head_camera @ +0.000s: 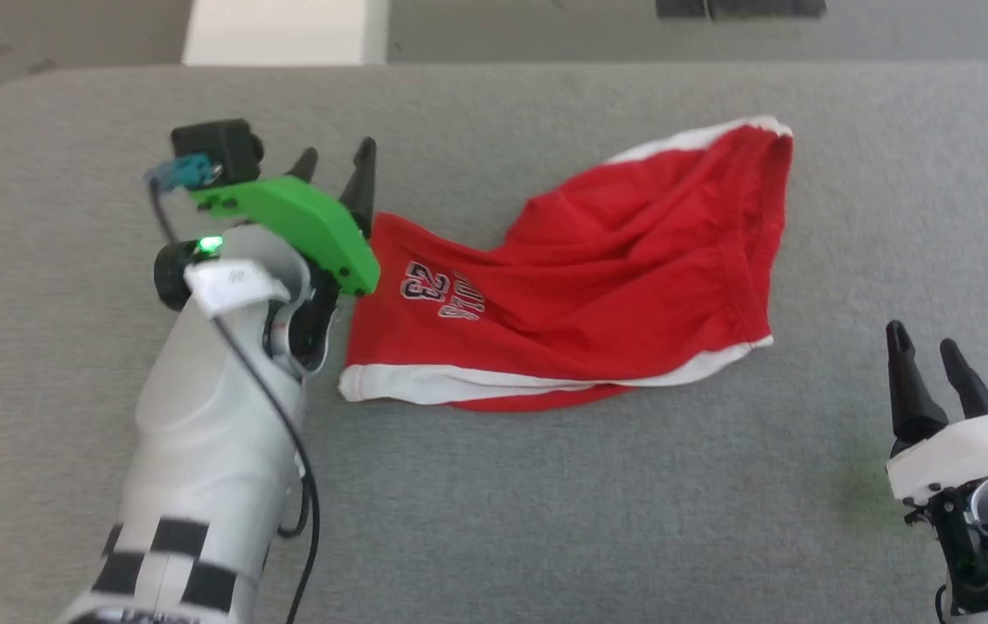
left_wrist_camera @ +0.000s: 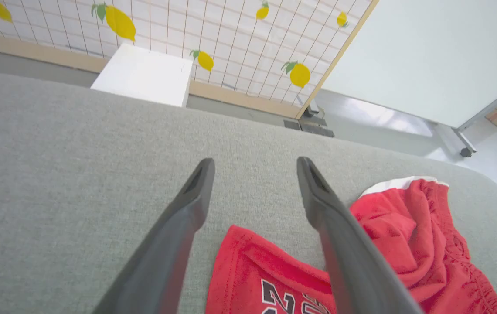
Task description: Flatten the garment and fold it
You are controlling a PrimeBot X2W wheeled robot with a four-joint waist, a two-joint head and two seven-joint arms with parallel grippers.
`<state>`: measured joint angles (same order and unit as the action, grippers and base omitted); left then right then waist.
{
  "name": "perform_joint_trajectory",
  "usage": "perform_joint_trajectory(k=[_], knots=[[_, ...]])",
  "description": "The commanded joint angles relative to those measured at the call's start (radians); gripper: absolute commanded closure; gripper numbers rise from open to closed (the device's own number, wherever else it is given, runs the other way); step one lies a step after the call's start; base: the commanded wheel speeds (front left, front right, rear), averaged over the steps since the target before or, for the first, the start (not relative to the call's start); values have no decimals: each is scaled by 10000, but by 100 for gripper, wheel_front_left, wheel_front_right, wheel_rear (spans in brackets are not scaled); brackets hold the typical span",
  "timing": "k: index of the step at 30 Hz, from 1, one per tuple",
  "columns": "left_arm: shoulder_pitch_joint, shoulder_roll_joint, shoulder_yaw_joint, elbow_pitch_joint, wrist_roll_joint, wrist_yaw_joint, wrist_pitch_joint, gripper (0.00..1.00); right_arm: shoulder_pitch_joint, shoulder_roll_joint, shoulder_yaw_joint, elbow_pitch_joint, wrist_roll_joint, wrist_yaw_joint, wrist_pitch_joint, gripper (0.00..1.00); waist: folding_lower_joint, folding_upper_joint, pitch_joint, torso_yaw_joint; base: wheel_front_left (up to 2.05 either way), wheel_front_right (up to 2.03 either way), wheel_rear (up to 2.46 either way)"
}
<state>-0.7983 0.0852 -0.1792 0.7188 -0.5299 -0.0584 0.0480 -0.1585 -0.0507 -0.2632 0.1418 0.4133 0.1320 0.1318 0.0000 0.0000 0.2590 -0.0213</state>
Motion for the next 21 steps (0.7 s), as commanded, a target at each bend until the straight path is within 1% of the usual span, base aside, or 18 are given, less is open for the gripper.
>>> perform_joint_trajectory(k=[1, 3, 5, 7, 10, 14, 18, 21], knots=[[456, 132, 13, -230, 9, -99, -376, 0, 147, 5, 24, 38, -21, -13, 9, 0, 0, 0, -719, 574, 0, 0, 0], [1026, 166, 10, -576, -6, -93, -594, 0, 245, 5, 2, 85, 22, -13, 28, 0, 0, 0, -925, 720, 0, 0, 0], [1615, 185, -65, -851, 1, 89, -328, 0, 339, 5, -36, 118, 53, -13, 38, 0, 0, 0, -1060, 860, 0, 0, 0], [2179, 142, -145, -1110, -126, 322, 358, 0, 402, 5, -53, 144, 83, -13, 39, 0, 0, 0, -1141, 960, 0, 0, 0], [2893, 87, -391, -1573, -314, 747, 1899, 0, 447, 5, -28, 170, 122, -13, 29, 0, 0, 0, -1167, 1028, 0, 0, 0], [3422, 161, -673, -2466, -471, 1145, 3616, 0, 387, 5, 111, 146, 179, -13, 29, 0, 0, 0, -1016, 907, 0, 0, 0], [3713, 312, -911, -3265, -504, 1465, 4819, 0, 338, 5, 113, 174, 212, -13, -23, 0, 0, 0, -858, 657, 0, 0, 0], [3808, 476, -1098, -3580, -399, 1670, 5454, 0, 327, 5, 54, 184, 193, -13, -63, 0, 0, 0, -735, 457, 0, 0, 0]])
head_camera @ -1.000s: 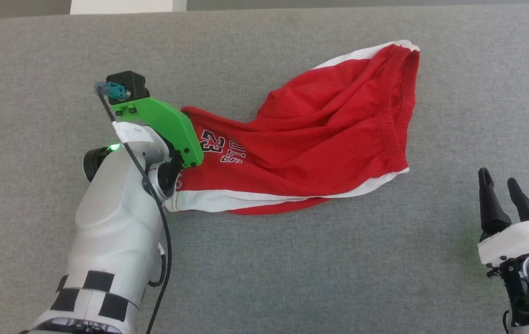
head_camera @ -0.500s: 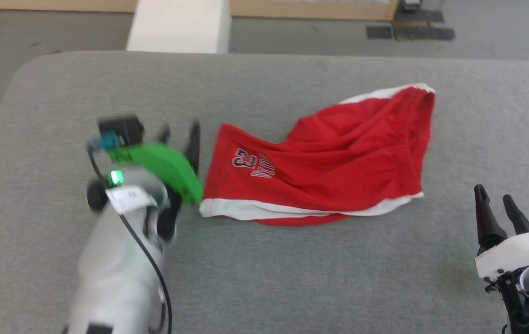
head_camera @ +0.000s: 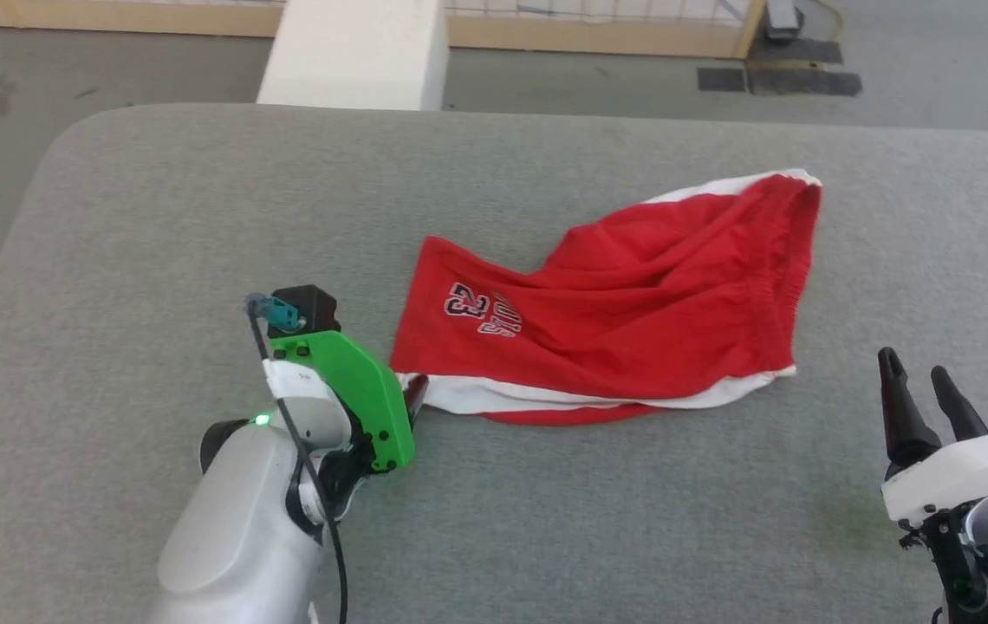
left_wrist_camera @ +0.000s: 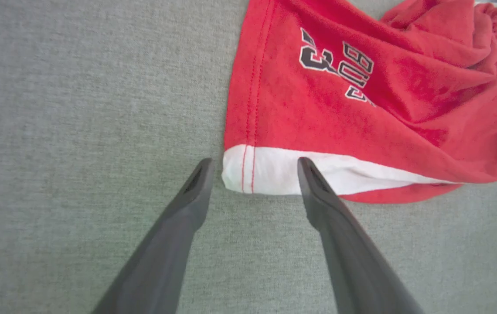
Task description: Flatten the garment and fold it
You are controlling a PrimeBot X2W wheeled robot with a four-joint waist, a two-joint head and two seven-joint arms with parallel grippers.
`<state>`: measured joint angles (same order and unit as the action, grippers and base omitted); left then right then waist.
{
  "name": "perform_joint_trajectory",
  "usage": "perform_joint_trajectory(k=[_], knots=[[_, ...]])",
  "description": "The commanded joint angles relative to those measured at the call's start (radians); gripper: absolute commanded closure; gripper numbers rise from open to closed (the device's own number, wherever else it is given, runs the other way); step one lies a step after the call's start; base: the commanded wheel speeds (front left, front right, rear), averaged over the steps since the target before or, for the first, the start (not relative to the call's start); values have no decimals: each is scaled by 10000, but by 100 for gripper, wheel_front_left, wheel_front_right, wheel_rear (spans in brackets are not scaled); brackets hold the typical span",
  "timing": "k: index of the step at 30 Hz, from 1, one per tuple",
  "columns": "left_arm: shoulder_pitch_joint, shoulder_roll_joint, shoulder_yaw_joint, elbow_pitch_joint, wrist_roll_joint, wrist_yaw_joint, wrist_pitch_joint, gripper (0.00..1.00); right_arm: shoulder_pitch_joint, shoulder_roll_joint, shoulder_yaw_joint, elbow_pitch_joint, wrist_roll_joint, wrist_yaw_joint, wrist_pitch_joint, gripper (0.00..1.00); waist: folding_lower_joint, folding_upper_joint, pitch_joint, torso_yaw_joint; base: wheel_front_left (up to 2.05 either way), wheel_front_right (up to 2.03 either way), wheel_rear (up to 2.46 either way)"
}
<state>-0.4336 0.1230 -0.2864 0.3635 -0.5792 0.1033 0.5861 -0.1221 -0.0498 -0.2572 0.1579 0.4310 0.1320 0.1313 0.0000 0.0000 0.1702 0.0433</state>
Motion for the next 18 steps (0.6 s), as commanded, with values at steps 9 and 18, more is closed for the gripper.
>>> perform_joint_trajectory(k=[9, 18], knots=[[304, 434, -168, 118, 429, 632, 619, 0, -149, -5, -34, 11, 77, -13, -146, 0, 0, 0, 425, -578, 0, 0, 0], [720, 193, 71, -166, -152, 374, 229, 100, -153, -5, 123, -12, -228, -13, -175, 0, 0, 0, 434, -485, 0, 0, 0]])
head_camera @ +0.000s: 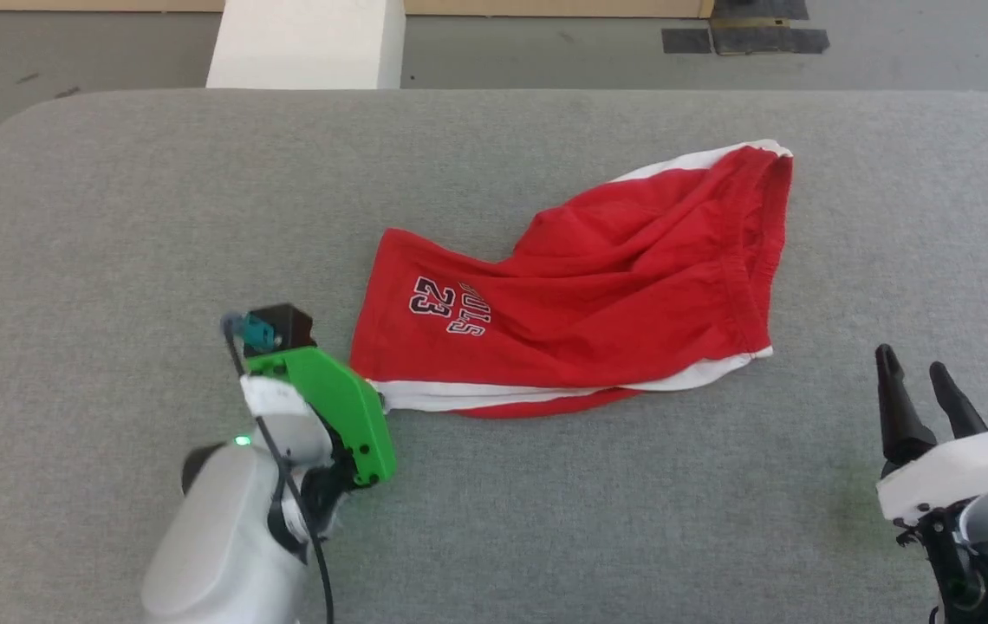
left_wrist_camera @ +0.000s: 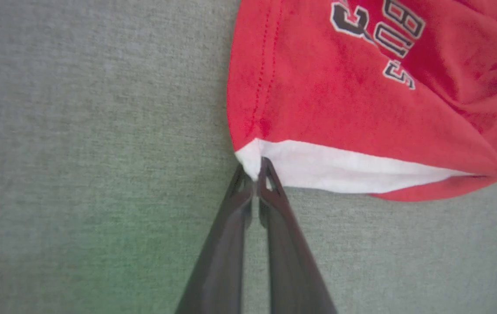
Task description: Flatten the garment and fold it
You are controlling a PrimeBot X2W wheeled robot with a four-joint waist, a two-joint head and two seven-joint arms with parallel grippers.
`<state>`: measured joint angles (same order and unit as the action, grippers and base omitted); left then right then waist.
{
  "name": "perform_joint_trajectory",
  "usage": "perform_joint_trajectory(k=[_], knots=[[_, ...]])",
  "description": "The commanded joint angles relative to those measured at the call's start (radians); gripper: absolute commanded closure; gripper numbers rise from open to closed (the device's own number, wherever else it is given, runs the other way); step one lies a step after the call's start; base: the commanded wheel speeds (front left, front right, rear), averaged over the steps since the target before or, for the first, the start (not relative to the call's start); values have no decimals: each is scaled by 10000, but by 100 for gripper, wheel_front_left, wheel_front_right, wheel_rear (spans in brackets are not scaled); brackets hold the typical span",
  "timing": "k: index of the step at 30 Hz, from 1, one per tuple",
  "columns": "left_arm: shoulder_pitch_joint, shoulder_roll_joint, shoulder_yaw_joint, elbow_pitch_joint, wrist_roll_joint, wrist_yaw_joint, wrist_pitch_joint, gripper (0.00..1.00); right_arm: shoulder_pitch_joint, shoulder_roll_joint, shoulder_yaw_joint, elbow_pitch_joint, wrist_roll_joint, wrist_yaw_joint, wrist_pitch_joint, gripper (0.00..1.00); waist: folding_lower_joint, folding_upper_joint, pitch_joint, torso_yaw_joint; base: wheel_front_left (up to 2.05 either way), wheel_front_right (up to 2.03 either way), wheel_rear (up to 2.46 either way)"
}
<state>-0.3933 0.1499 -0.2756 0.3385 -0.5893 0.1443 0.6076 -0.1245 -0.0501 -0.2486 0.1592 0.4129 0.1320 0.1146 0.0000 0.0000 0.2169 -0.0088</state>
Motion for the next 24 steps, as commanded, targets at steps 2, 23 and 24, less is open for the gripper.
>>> perform_joint_trajectory(k=[2, 23, 24], knots=[[486, -141, 182, -269, -237, -104, -414, 100, -99, -1, 229, -227, -556, -13, 149, 0, 0, 0, -92, 114, 0, 0, 0], [1599, -496, 102, -2326, -725, -274, -1278, 100, -1535, -1, 1377, -336, -4505, -13, 5100, 0, 0, 0, 311, 873, 0, 0, 0], [1589, -512, 61, -2320, -733, -291, -1280, 100, -1588, -1, 1264, -241, -4536, -13, 5151, 0, 0, 0, 367, 909, 0, 0, 0]])
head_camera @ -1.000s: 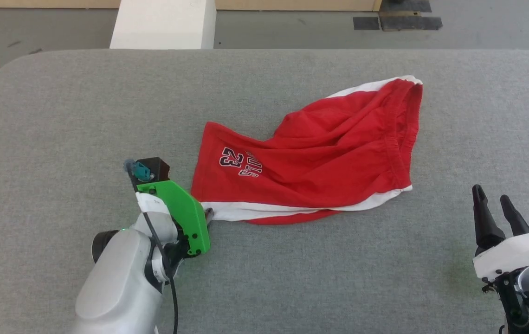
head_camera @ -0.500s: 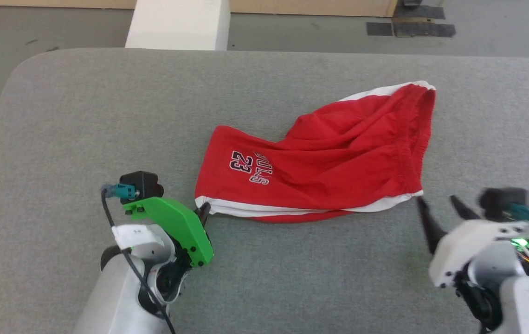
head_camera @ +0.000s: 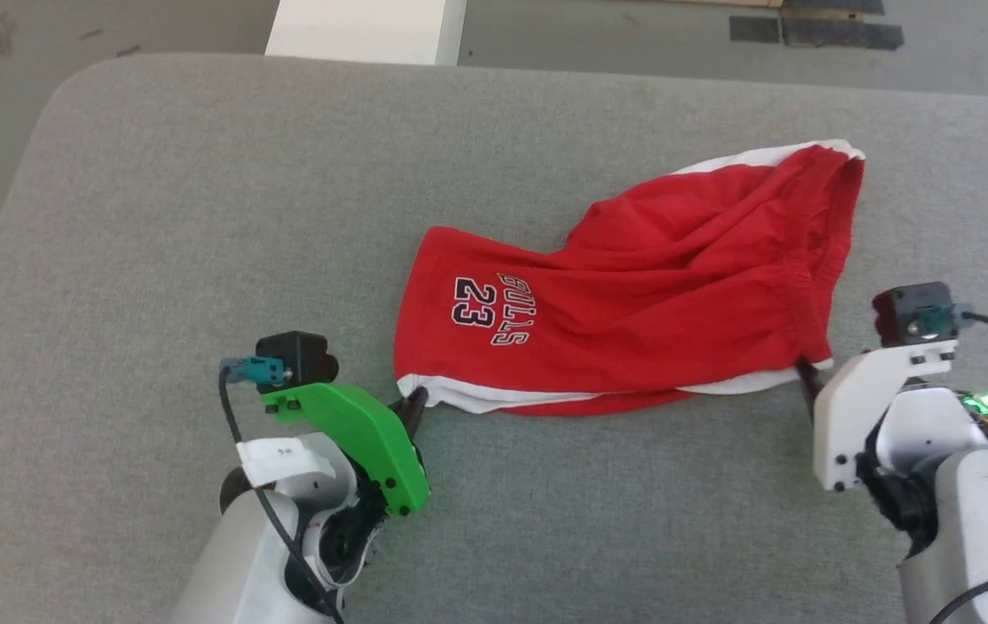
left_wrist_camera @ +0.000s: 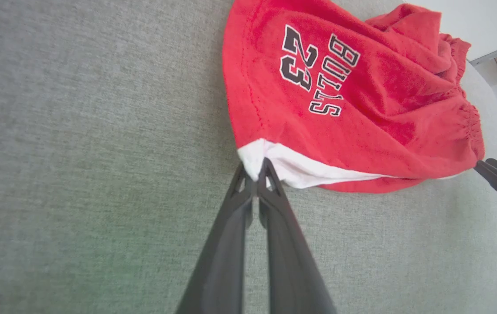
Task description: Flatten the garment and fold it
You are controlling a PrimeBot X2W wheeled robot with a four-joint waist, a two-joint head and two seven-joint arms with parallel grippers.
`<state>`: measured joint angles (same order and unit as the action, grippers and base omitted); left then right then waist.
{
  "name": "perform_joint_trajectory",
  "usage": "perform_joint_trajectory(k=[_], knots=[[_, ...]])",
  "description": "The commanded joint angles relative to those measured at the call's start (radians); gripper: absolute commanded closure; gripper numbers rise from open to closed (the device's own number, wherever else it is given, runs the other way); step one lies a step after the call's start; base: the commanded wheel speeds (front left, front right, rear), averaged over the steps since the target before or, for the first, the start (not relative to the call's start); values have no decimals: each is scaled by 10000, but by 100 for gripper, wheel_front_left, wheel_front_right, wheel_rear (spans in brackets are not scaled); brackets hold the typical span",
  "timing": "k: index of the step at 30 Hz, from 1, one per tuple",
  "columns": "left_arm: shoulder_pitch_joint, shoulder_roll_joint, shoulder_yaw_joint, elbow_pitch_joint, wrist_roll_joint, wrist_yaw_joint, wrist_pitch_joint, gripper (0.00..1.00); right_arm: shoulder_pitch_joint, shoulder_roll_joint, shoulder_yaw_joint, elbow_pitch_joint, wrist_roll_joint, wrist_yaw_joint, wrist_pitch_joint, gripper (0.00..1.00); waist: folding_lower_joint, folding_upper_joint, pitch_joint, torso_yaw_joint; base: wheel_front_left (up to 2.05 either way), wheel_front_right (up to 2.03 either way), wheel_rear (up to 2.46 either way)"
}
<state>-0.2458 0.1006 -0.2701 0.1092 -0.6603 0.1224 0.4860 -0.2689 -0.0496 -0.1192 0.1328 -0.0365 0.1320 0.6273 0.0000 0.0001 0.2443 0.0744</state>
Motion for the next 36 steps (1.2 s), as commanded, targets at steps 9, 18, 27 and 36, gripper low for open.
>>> perform_joint_trajectory(k=[9, 18, 27, 36], knots=[[8, -62, -103, 100, -77, -126, -133, 100, -339, -7, -561, 771, -166, -13, -78, 0, 0, -1, 419, 253, 0, 0, 0], [-13, -4, -93, 219, -132, -108, -130, 100, -452, -7, -327, 1268, 339, -13, -119, 100, 0, -1, 484, 230, 0, 0, 0], [113, -146, 220, 86, -774, -279, -454, 100, -400, -7, -420, 877, 1759, -13, -524, 100, 0, -1, -269, 2, 0, 0, 0], [-404, -192, 918, -1004, -1781, -579, -761, 100, -328, -7, -247, -899, 3586, -13, 40, 100, 0, -1, -1212, -249, 0, 0, 0]])
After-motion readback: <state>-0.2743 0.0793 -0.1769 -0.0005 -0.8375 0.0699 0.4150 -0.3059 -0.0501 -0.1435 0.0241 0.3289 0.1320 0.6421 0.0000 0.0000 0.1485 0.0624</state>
